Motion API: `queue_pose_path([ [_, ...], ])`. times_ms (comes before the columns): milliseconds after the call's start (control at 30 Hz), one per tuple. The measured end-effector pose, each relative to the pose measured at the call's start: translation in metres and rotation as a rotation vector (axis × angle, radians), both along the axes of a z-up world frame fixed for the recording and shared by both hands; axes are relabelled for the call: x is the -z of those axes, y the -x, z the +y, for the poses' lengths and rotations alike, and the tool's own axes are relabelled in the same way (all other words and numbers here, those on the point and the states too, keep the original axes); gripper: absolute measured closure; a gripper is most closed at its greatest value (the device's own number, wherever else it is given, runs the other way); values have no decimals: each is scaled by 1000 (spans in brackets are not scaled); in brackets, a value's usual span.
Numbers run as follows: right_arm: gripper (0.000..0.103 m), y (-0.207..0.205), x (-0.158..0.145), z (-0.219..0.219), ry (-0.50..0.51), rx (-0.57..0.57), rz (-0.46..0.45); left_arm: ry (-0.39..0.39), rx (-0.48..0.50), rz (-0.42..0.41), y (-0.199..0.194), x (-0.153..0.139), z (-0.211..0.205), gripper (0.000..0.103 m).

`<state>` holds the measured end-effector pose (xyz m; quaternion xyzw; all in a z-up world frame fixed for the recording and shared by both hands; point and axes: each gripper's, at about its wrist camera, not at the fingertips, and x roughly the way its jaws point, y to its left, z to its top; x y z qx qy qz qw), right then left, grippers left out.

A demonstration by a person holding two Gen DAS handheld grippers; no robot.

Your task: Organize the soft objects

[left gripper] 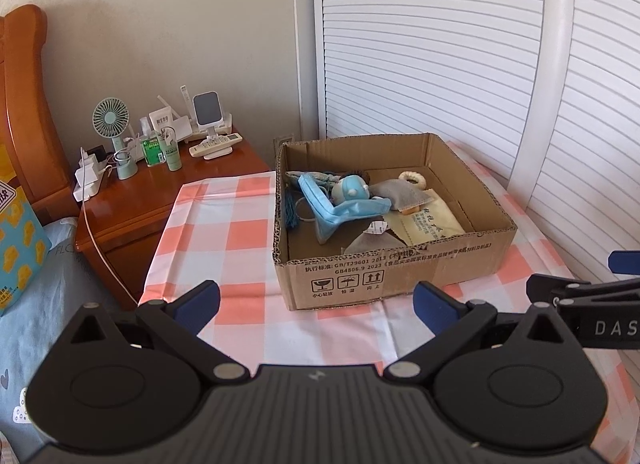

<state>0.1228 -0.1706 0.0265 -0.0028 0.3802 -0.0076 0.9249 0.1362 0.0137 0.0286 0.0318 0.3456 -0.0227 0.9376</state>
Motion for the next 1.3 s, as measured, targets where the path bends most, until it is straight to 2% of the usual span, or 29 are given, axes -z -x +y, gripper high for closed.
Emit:
queue_pose_path([
  [1300, 0, 2, -2, -2, 3, -1, -9, 0, -4, 9, 3, -2, -1, 1],
])
